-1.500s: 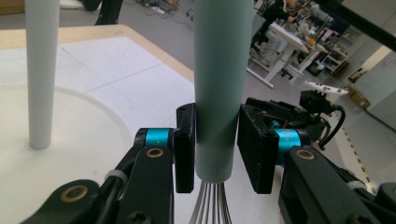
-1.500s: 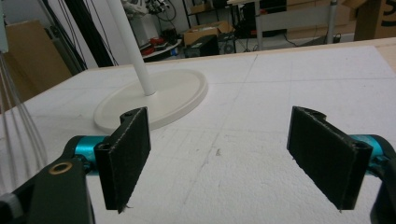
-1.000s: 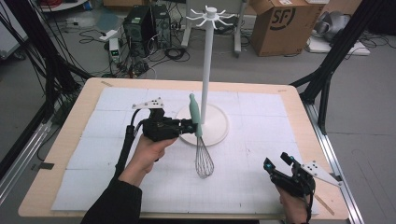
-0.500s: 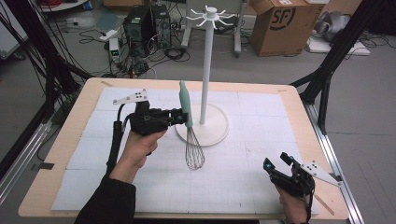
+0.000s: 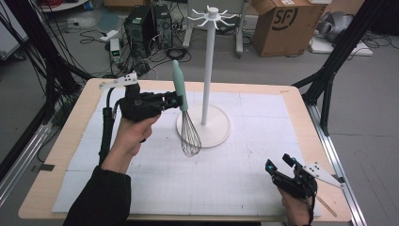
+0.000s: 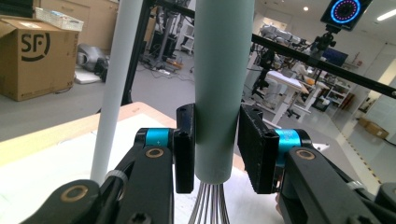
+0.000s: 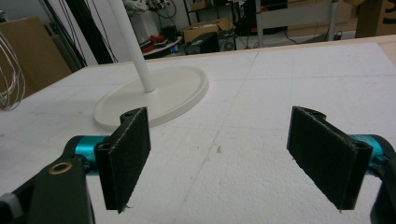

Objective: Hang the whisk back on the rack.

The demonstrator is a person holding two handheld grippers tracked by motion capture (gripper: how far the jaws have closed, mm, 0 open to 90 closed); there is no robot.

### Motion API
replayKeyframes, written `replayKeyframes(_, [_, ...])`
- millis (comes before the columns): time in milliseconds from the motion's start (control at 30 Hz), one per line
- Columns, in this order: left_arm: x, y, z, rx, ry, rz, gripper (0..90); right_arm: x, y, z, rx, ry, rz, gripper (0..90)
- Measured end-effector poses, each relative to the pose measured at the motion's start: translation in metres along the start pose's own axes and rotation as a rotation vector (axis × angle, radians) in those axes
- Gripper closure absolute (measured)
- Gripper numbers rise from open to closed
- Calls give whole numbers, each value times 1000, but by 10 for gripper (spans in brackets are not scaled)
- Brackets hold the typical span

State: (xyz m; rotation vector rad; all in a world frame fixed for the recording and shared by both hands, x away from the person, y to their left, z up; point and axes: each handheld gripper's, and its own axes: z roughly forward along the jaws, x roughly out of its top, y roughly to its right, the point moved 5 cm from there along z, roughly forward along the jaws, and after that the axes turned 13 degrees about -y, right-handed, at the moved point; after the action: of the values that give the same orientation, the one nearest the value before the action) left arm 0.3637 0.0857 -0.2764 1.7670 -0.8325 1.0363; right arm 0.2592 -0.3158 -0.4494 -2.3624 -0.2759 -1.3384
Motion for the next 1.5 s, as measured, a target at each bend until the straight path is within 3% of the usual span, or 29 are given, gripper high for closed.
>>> replayKeyframes(433, [50, -16, 0, 50, -7, 44, 684, -2, 4, -2, 0, -2, 15, 204])
replayKeyframes(600, [65, -27, 0, 46, 17, 29, 683, -4, 8, -4, -2, 1, 23, 204])
replayKeyframes(867, [90, -41, 4, 76, -7, 51, 684, -4, 9, -7, 1, 11, 34, 204])
replayKeyframes(1500, [109, -59, 9, 112, -79, 80, 683, -5, 12, -8, -6, 15, 49, 204])
